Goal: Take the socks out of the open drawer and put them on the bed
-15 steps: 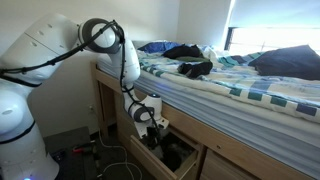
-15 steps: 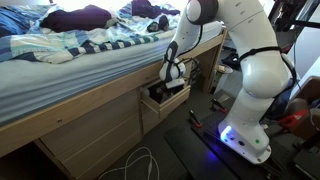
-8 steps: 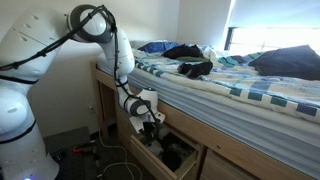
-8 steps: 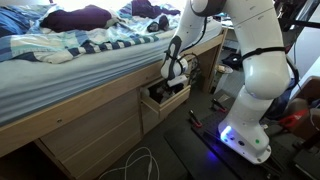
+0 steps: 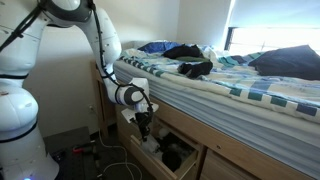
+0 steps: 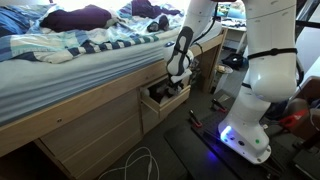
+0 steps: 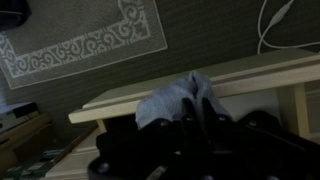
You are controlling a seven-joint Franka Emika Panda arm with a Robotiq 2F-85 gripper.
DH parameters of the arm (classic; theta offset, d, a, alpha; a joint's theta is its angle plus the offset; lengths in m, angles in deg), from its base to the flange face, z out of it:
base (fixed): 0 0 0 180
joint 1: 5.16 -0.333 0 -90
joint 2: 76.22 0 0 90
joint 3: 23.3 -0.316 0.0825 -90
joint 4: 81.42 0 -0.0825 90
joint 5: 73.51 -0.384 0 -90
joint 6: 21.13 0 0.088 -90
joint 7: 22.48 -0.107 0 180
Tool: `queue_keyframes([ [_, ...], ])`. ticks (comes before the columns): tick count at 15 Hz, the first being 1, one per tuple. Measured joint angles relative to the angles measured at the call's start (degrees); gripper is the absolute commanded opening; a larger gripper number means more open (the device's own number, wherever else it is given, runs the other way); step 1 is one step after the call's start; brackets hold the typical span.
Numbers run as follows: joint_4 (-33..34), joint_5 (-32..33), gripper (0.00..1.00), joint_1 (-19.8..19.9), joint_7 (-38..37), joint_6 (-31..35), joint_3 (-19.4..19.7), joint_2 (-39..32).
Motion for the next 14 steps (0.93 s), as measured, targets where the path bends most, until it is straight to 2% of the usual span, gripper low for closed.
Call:
queue_keyframes([
  [3, -2.04, 9.99, 0.03, -3.38, -9.07, -4.93, 3.02, 5.41],
  [6, -2.94, 18.58, 0.03, -2.34, -16.51, -10.76, 1.25, 11.21],
  [9, -3.33, 23.26, 0.03, 3.54, -20.52, -16.54, -5.77, 17.03],
  [14, -3.37, 24.05, 0.03, 13.53, -20.85, -21.54, -16.69, 25.04],
])
